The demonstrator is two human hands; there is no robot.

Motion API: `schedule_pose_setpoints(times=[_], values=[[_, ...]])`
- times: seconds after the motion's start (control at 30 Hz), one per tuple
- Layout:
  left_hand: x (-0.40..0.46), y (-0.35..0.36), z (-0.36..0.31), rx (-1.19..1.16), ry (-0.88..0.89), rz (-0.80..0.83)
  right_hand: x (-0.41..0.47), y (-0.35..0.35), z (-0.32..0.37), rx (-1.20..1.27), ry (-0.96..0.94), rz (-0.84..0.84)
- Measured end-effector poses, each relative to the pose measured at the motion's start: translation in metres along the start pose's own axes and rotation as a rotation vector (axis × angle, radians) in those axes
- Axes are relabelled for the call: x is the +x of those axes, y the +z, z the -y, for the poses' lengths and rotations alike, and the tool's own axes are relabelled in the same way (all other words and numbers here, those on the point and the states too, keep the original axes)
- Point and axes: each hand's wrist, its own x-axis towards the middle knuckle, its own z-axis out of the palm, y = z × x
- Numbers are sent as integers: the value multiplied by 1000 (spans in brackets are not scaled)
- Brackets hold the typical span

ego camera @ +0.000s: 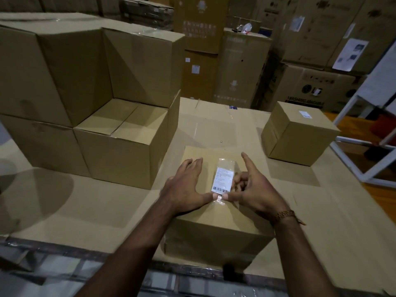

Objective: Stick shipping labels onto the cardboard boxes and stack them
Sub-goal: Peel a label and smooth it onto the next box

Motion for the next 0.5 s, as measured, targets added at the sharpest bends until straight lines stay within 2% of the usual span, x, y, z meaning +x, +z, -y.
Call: schedule_pose_setpoints(times=[0.1,0.27,0.5], values=[[-1,-2,-2,9,7,6,1,6,-3,-30,-37,-22],[-2,-4,-5,13,5,22,1,11,3,-223,-60,-7],[-2,-5,-3,28,33,28,1,12,10,-285,-12,23]])
